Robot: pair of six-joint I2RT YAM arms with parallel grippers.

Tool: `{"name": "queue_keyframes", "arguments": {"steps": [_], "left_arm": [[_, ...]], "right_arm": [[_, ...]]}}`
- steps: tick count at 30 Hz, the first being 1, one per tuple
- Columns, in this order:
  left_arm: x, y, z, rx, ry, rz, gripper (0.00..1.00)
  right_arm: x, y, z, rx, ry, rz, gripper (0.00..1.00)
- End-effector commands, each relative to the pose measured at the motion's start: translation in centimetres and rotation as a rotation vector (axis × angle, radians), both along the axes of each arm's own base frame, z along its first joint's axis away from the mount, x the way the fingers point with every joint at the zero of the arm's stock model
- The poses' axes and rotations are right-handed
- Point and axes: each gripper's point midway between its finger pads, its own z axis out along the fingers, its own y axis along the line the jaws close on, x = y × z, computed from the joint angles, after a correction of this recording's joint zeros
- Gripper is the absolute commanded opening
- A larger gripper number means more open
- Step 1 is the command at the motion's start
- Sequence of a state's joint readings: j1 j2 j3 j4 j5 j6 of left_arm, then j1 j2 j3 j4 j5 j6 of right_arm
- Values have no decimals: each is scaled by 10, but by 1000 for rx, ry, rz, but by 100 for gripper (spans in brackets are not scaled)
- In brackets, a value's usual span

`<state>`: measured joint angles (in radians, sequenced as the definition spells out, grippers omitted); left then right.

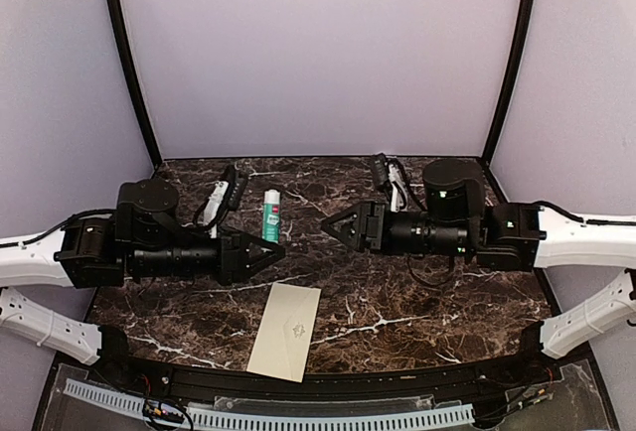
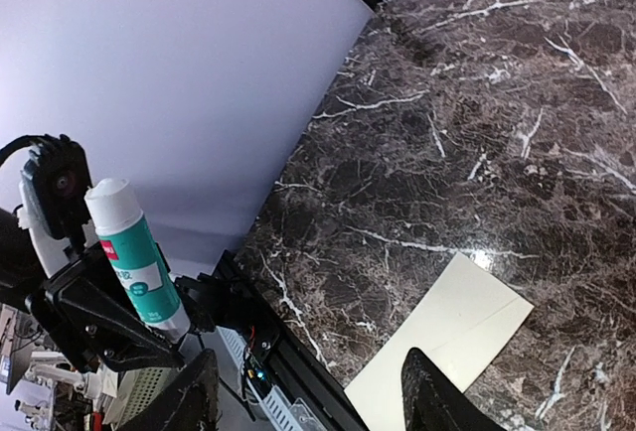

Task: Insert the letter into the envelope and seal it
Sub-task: Screw the solid glue.

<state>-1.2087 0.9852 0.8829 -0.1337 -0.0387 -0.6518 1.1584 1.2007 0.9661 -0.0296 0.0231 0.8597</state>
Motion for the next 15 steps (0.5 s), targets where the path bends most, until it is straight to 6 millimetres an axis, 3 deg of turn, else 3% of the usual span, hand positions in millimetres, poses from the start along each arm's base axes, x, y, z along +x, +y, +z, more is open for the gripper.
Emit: {"name": "queue_keyframes", "arguments": {"steps": [1, 7, 15], "left_arm": [[16, 13, -20, 100, 34, 121, 0], [15, 4, -33, 119, 62, 100, 0], [12, -7, -38, 116, 74, 65, 0]], "right_arm": [[9, 10, 1, -14, 37, -58, 58], [-1, 40, 4, -17, 32, -2, 48], [-11, 66, 8, -9, 26, 53, 42]]}}
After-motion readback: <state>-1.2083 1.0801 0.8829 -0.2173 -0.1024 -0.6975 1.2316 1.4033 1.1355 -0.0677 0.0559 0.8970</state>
